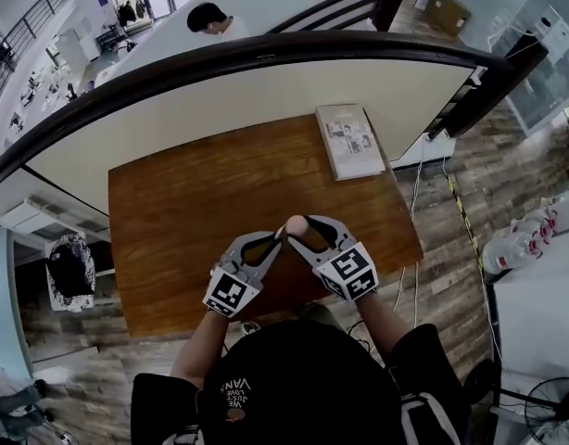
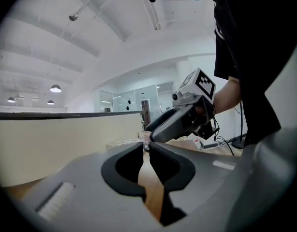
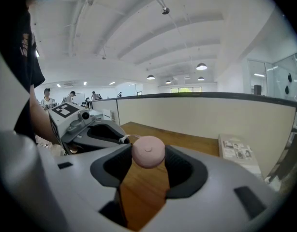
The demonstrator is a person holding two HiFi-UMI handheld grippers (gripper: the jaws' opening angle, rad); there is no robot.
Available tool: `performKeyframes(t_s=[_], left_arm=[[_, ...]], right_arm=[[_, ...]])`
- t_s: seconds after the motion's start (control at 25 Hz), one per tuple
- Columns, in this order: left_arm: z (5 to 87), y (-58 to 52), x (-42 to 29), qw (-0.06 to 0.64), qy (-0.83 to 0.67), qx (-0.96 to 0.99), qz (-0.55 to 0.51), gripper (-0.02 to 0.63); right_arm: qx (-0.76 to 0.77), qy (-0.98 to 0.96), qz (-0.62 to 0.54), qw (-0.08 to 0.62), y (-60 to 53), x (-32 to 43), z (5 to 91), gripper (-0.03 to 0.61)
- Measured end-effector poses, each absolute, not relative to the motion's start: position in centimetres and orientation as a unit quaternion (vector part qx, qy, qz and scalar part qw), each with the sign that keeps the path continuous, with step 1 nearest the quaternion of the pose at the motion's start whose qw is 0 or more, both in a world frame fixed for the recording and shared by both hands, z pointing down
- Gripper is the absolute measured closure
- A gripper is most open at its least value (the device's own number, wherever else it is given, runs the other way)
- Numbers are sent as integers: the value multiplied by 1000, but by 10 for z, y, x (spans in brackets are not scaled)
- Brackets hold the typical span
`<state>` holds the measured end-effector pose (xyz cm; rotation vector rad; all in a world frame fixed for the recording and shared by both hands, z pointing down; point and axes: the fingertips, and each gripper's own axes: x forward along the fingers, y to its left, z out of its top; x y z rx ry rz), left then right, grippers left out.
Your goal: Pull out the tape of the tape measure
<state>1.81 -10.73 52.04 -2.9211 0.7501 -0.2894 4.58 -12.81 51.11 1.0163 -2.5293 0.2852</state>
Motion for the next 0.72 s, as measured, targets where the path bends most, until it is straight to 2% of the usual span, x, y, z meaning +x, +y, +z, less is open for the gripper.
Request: performKeyframes(t_s=[0.36, 0.48, 0.72], left_arm=[[513, -106, 4, -6, 262, -963, -63, 575], [515, -105, -2, -7, 265, -963, -59, 600], [513, -102, -14, -24, 280, -958, -52, 600]], right_arm=[[391, -889, 90, 220, -141, 51, 519, 360], [399, -884, 93, 223, -145, 54, 524, 360], [410, -878, 88, 230, -153, 55, 526, 360]])
